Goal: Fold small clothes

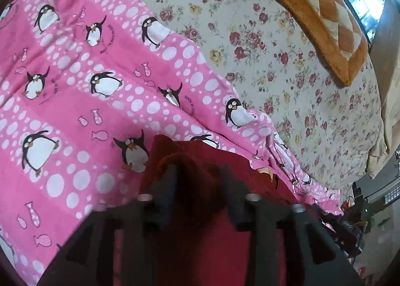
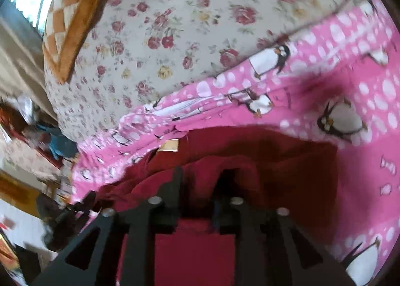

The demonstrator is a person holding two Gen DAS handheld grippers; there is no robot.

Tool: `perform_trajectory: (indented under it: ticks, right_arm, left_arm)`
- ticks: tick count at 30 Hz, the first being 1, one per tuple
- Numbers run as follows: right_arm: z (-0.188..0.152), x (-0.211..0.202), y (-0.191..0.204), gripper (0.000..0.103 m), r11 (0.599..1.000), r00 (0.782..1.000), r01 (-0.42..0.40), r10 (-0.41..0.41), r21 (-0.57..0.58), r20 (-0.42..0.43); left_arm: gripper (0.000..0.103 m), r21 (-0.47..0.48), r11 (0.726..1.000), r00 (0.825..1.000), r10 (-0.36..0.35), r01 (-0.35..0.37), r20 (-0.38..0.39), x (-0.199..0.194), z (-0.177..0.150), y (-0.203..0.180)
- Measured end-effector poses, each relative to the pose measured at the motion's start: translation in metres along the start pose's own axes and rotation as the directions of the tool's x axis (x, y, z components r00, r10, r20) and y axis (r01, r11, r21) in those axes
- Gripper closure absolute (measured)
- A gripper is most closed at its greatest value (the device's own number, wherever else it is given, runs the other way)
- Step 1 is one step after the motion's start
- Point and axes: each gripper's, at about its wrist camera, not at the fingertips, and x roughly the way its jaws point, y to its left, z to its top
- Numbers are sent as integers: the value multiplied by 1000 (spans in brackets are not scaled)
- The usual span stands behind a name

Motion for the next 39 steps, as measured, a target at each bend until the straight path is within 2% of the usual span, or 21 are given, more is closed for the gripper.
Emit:
perform_trajectory:
  ticks: [1,3,6,10,14,16,18,21,23,26,28,32,35,39]
  right_arm:
    - [-1,-10,-1,54,1000,999,-4,4,10,40]
    - [-7,-37,1,45,1000,991,30,-30,1,132]
    - [-15,-54,13,45,996,993,26,-16,-87,120]
    - [-26,-39,43,45,966,995,84,-69,-243,70]
    - [-19,-5,44,45,955,989,151,-148,-254,33]
    - [-9,9,30,45,956,979,205,-200,-208,47]
    - [3,19,4,48,956,965,263,-258,-129,52]
    - [9,17,-18,61,973,972,229,-227,-38,61]
    - [7,9,-19,61,979,977,206,-204,-17,65]
    - [-6,-9,-8,57,978,979,200,-198,-54,50]
    - [-17,-22,0,48,978,982,187,-185,-91,35]
    - [-51,-54,10,45,969,983,183,-186,-163,-2]
    - [-73,-72,6,45,968,981,177,-187,-177,-42]
    - [-98,-94,0,45,959,977,196,-210,-205,-47]
  left_arm:
    - [78,1,1000,1000,-3,3,10,-4,1,-1]
    - [65,-13,999,999,-30,30,45,-17,1,-1]
    - [62,-26,999,998,-29,31,55,-22,-2,-2]
    - [62,-22,998,998,59,-59,-8,-3,-12,0]
    - [62,-5,990,985,137,-138,-105,24,-20,7]
    - [62,-5,988,982,156,-157,-106,28,-20,11]
    - [62,-32,989,982,142,-147,-123,32,-19,17]
    - [62,-47,989,984,131,-138,-124,32,-18,20]
    - [62,-39,989,983,136,-142,-121,29,-19,19]
    - [62,-13,990,985,135,-137,-106,18,-18,14]
    - [62,13,993,989,119,-119,-87,6,-19,8]
    - [62,51,995,994,91,-88,-66,-20,-30,3]
    - [62,57,996,992,77,-72,-96,-36,-44,3]
    - [62,84,994,991,85,-76,-108,-57,-64,4]
